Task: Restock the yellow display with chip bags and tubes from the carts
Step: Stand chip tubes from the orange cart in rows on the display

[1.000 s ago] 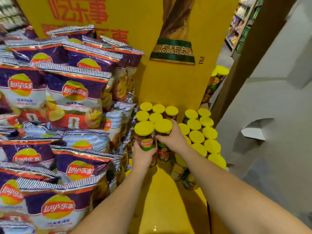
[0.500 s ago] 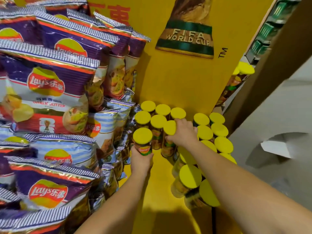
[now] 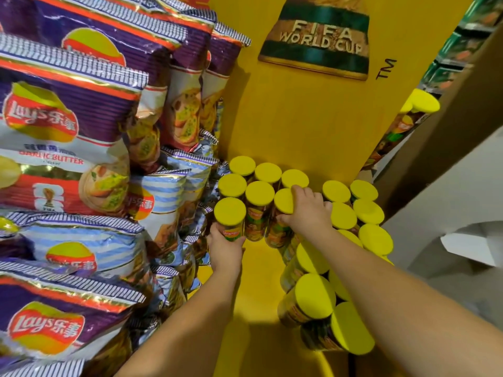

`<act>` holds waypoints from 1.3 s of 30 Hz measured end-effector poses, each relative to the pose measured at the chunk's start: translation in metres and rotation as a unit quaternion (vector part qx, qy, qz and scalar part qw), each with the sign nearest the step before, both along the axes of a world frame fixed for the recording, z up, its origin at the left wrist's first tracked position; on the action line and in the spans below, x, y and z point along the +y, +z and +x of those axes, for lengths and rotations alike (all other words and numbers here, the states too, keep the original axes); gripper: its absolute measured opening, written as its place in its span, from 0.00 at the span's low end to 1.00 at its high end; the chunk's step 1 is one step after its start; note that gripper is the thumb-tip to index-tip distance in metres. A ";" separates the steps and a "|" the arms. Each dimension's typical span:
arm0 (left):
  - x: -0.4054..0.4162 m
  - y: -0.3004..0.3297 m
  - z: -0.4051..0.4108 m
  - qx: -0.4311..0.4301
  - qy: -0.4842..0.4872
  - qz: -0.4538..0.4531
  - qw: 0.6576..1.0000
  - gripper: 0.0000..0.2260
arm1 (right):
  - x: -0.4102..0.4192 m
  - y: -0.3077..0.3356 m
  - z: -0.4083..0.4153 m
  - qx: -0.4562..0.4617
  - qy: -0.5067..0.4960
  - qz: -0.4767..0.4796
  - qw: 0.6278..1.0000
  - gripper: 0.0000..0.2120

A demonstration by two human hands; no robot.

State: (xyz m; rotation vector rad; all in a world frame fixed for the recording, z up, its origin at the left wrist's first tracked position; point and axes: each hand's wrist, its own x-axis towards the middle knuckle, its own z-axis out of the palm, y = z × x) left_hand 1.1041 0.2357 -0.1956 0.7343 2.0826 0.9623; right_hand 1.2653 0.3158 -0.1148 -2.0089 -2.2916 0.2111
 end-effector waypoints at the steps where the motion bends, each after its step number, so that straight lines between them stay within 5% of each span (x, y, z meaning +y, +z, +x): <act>1: 0.000 0.001 0.001 0.007 -0.003 -0.005 1.000 0.33 | 0.000 0.000 -0.001 -0.006 -0.002 0.001 1.000 0.39; 8: 0.003 0.006 0.006 0.015 0.021 -0.027 0.999 0.31 | -0.009 0.011 0.003 -0.024 -0.011 -0.005 1.000 0.42; 15: -0.008 0.013 -0.003 -0.027 0.015 -0.043 0.999 0.37 | -0.048 0.043 0.010 0.054 -0.028 0.024 0.998 0.29; 23: -0.070 0.057 -0.003 -0.060 -0.050 -0.059 0.995 0.20 | -0.153 0.085 0.001 0.173 -0.096 0.028 0.980 0.19; 31: -0.197 0.143 0.021 -0.205 -0.238 0.009 0.949 0.09 | -0.318 0.098 0.004 0.403 -0.255 -0.014 0.879 0.07; 39: -0.296 0.196 0.065 -0.134 -0.472 0.046 0.870 0.02 | -0.471 0.085 0.047 0.469 -0.374 -0.018 0.800 0.06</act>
